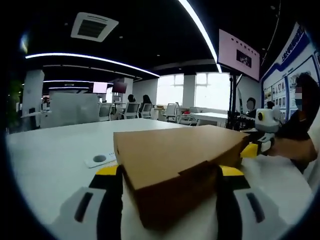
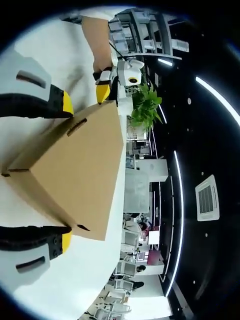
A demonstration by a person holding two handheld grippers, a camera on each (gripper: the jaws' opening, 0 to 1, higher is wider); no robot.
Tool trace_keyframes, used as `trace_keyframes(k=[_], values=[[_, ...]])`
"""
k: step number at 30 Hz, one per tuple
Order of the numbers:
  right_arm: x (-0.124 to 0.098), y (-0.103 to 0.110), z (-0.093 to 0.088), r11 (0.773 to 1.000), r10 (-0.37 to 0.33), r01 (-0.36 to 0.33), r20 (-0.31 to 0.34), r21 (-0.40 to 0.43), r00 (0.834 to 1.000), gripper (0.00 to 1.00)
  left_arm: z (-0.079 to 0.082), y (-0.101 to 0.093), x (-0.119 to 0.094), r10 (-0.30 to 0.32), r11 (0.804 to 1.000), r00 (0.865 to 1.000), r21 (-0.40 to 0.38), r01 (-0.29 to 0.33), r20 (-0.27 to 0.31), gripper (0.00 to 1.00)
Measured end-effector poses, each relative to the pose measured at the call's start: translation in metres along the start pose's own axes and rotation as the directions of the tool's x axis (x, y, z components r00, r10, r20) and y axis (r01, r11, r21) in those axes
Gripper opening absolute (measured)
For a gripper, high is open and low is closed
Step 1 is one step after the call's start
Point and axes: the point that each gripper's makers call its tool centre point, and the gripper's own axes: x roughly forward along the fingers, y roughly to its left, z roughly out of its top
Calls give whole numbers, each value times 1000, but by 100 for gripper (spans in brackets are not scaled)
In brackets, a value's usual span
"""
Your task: Operate the shoe box by opening the lid, removing the specified soft item, and placing it in the target area until the item is outside and the box remains undamaged.
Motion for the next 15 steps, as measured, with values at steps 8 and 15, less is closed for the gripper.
trace_keyframes(k=[8, 15], values=[[-1, -1, 1, 1000, 20, -20, -13, 0, 1000, 90, 0, -4, -6, 24, 1000, 1000, -12, -24, -13, 77], [-3, -2, 0, 999, 32, -32, -35, -2, 999, 89, -2, -8, -11, 36, 999, 999, -20, -35, 12, 76]])
